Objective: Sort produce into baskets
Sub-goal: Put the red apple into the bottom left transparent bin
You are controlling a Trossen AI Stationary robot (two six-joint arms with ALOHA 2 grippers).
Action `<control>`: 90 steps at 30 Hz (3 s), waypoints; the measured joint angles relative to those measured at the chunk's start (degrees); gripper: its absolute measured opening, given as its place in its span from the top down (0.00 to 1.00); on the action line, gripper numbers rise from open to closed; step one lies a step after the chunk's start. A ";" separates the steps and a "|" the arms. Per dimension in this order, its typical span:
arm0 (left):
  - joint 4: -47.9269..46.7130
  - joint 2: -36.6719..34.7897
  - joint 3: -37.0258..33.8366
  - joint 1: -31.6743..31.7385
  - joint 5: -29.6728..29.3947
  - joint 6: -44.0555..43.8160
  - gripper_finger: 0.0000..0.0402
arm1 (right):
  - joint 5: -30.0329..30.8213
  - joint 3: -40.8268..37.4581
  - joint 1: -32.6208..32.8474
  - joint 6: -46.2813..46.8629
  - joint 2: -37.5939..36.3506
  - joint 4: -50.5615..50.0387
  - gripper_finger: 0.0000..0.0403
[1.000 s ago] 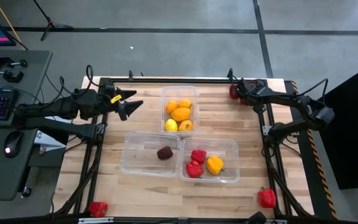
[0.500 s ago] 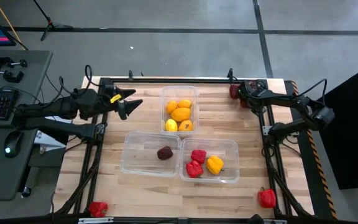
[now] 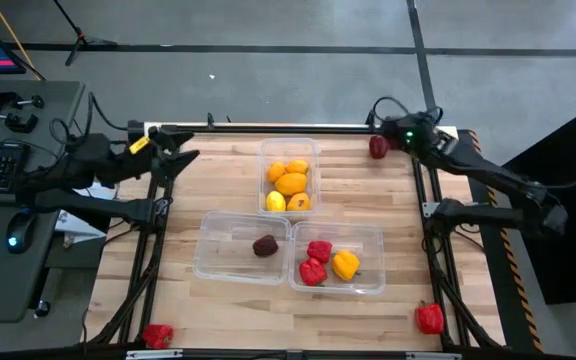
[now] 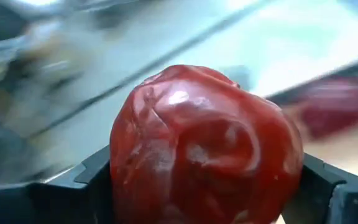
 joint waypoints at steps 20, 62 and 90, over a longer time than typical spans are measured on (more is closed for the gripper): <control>-11.27 1.13 -1.25 -0.02 3.21 -0.27 0.02 | -12.44 7.33 42.71 -3.88 35.92 59.61 0.23; -0.89 10.10 -1.29 -1.97 1.49 -11.63 0.02 | -22.75 48.42 46.15 -35.82 53.11 12.11 0.06; -1.22 9.98 -1.29 -1.95 4.12 -10.43 0.02 | 5.23 20.75 35.95 -2.21 27.66 -42.26 0.06</control>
